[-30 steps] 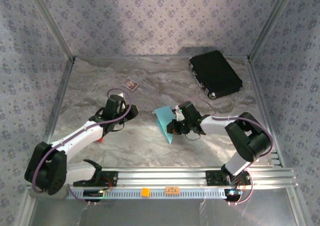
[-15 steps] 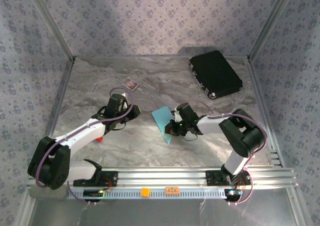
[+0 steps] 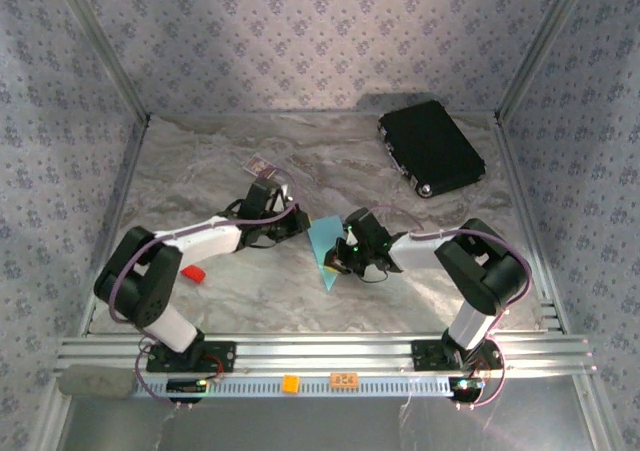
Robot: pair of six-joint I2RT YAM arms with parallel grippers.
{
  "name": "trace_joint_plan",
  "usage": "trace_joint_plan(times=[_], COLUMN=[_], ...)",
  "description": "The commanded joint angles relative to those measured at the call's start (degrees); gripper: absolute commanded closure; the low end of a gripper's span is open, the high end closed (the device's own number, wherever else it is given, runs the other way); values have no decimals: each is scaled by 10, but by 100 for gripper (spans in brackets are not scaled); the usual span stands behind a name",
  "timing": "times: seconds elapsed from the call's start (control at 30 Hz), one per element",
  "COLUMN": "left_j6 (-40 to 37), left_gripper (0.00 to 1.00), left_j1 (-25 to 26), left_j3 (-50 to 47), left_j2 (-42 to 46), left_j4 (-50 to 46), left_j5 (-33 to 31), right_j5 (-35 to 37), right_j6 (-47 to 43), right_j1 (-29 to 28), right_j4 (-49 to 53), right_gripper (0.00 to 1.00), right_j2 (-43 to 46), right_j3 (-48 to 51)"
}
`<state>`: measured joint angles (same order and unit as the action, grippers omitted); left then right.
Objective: Fold a paper plane with a square sheet of paper (pick it up from the middle)
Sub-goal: Fold the wing for the fifth time at the center of the table.
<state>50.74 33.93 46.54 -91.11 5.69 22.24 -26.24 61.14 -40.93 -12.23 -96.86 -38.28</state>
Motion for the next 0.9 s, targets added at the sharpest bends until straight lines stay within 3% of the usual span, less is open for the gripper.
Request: trace_joint_plan(times=[0.0,0.2,0.53,0.7,0.87], left_j6=[20,26,32,25,14], left_gripper=[95,98,100,100,100], left_j1=[14,37,38,37,32], left_j3=[27,62,42,25,1], left_j2=[-39,-105,-134,-139,-143], left_j4=[27,2,-43,-30,0], left_j5=[51,61,11,16,33], right_j5=[31,28,18,-8,3], right_j6=[36,42,28,8,-30], right_j1=[-5,-4,-3,-5,14], right_j4=[14,4,-32,-81,-48], right_gripper=[99,100,97,91,84], right_j2=[-16,-17,-4,19,73], right_j3=[21,23,32,38,49])
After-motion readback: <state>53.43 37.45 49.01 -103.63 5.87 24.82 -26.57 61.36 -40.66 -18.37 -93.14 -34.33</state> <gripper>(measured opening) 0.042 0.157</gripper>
